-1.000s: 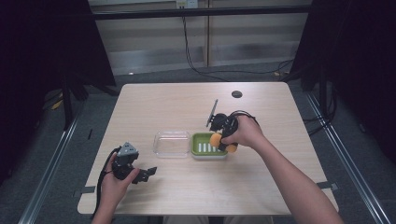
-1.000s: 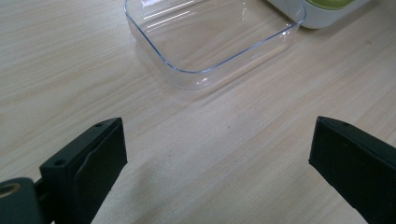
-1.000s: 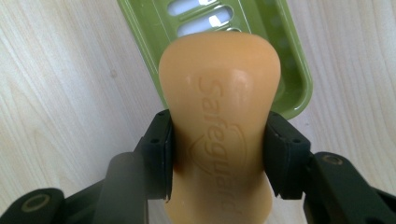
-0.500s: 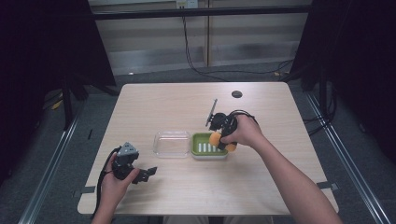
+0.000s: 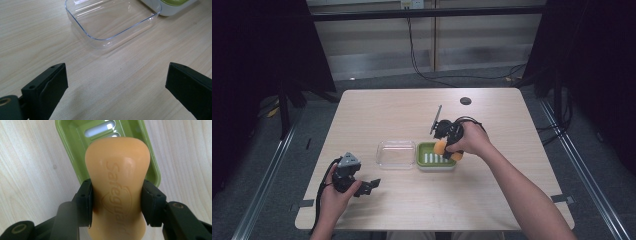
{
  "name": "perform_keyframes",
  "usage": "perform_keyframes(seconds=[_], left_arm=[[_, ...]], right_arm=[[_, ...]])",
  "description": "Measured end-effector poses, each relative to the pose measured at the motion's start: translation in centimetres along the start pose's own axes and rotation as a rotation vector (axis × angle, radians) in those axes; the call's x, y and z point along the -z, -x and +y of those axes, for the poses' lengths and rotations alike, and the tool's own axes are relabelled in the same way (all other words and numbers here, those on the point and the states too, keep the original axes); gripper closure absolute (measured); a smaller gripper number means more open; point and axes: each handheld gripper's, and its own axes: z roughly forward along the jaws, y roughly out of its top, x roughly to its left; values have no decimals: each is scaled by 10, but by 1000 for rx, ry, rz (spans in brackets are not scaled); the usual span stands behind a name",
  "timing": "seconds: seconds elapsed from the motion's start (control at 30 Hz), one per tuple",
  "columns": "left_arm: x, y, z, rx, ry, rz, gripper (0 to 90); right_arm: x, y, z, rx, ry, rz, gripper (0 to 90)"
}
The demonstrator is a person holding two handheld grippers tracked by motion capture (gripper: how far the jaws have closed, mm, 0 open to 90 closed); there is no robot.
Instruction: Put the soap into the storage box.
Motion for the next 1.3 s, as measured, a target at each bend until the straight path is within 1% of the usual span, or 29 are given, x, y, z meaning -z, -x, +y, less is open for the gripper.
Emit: perform_keyframes(seconds=[0.17,0.2,0.23,0.27,0.4,0.47,0.5,0.53,0.57,0.6,0.67,0.73,0.83,0.87,0.9,0.93,0.97,1.07,1.13,1.17,1.23,1.27,1.3], left_arm=[[0,0,0,0,0,-1,40],[0,1,0,8,7,2,40],[0,1,0,7,5,-2,39],[1,0,0,-2,-1,-1,39],[1,1,0,2,2,-2,40],[1,1,0,-2,2,2,39],[1,1,0,1,5,-1,40],[1,1,0,8,11,-2,40],[1,1,0,4,9,0,39],[1,1,0,9,10,-5,39],[1,1,0,11,13,-2,40],[1,1,0,6,15,4,40],[1,1,0,10,11,-6,40],[1,2,0,10,12,-7,40],[1,2,0,11,9,-7,40],[2,1,0,1,5,-5,40],[2,2,0,4,9,-5,40],[1,1,0,4,9,-7,40],[1,2,0,13,13,-10,40],[1,2,0,13,12,-11,40],[1,2,0,4,6,-12,39],[1,2,-1,14,12,-13,39],[1,2,-1,15,13,-12,39]], right_arm=[[0,0,3,2,-4,-1,503],[0,0,4,13,3,-5,503],[0,0,5,19,-2,-8,503],[0,-1,6,10,-5,-5,502],[1,0,9,31,-3,-11,503],[1,-1,11,26,-1,-9,502],[0,-1,12,37,-1,-11,502],[0,-1,12,38,-2,-13,502],[0,-1,13,30,-6,-5,503],[-1,-1,13,36,-3,-6,503],[-3,0,13,32,-6,-8,503],[-3,0,14,32,-3,-6,503],[-4,1,14,29,1,-7,503],[-4,2,14,37,3,-8,503],[-4,2,14,35,1,-7,502],[-5,2,14,31,-1,-5,502],[-5,2,13,26,-1,-4,503],[-6,3,14,35,-2,-8,502],[-6,3,14,38,-2,-7,502],[-7,3,15,43,-1,-10,503],[-8,3,15,36,-2,-8,502],[-8,3,15,40,-2,-11,503],[-8,3,16,41,-7,-9,503]])
